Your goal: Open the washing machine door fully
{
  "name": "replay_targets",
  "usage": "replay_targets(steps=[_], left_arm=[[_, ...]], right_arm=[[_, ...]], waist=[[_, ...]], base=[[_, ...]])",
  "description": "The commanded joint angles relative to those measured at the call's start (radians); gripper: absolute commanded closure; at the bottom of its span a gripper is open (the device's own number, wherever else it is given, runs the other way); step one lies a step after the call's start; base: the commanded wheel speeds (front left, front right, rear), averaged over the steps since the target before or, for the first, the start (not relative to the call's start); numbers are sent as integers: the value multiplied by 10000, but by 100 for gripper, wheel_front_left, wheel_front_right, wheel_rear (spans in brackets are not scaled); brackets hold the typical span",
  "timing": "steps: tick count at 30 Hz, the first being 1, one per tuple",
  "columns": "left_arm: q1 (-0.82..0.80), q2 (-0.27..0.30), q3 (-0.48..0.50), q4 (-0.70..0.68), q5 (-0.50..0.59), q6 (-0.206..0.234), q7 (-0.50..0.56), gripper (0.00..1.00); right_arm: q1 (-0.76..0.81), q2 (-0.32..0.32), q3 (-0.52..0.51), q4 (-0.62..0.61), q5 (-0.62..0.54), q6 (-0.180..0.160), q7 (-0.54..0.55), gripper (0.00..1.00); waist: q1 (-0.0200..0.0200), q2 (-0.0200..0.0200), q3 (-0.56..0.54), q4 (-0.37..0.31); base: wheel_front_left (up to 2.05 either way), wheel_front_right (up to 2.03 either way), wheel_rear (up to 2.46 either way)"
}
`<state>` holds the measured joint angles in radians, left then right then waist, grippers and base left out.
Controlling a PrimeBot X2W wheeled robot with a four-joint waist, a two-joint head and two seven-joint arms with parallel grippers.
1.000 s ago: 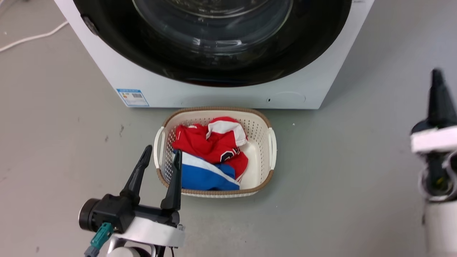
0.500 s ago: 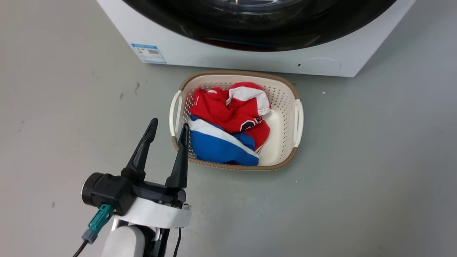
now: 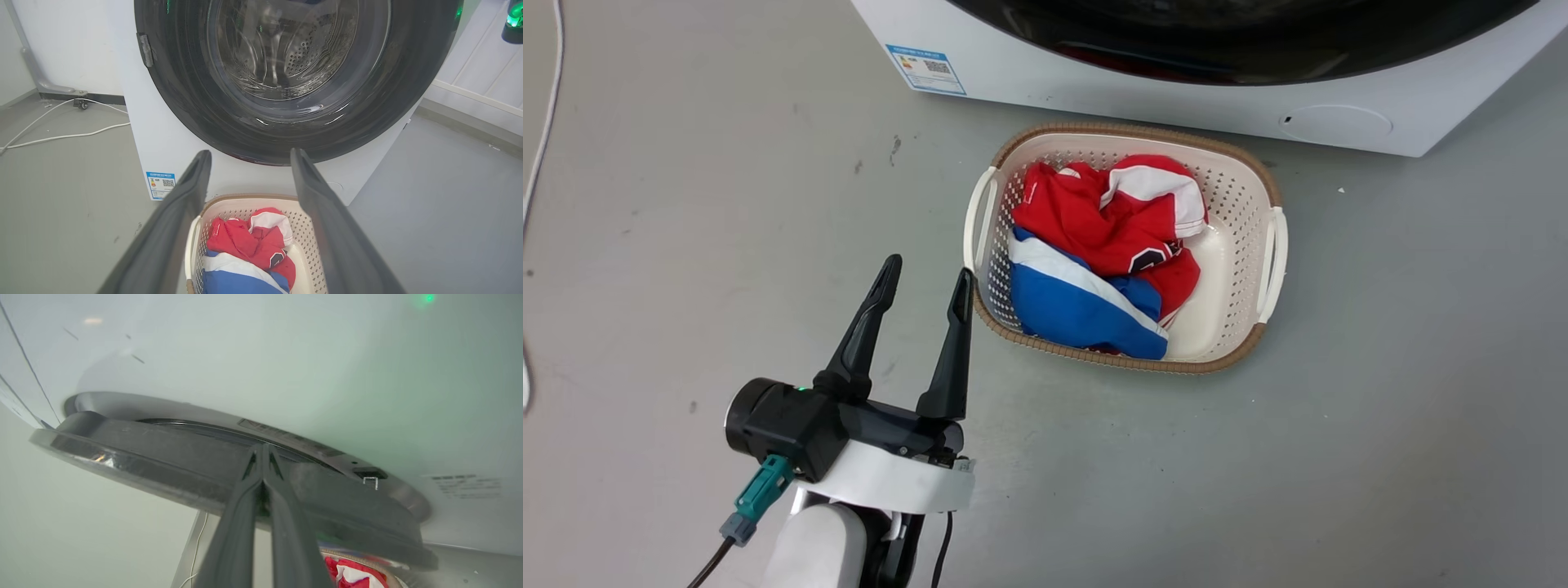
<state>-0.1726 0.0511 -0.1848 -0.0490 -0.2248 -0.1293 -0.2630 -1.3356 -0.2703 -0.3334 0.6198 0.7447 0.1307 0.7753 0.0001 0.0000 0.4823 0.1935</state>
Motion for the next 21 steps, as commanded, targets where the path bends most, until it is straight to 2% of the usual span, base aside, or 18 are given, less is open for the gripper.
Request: replay_targets(steps=[1, 10, 21], left_arm=[[-118, -11, -1, -8, -43, -15, -28, 0], [-203, -13, -89, -10, -136, -15, -28, 0], [-101, -13, -5, 98, -129, -15, -28, 0]], right_arm=[[-236, 106, -53, 60, -136, 3, 225, 100], [-402, 680, -551, 113, -787, 2, 1283, 100], [429, 1206, -1146, -842, -1235, 0, 2326, 100]], waist=[[-1, 0, 52, 82], [-1, 0, 167, 303], [-1, 0, -47, 259]], base=[[0, 0, 0], [0, 0, 0], [0, 0, 0]])
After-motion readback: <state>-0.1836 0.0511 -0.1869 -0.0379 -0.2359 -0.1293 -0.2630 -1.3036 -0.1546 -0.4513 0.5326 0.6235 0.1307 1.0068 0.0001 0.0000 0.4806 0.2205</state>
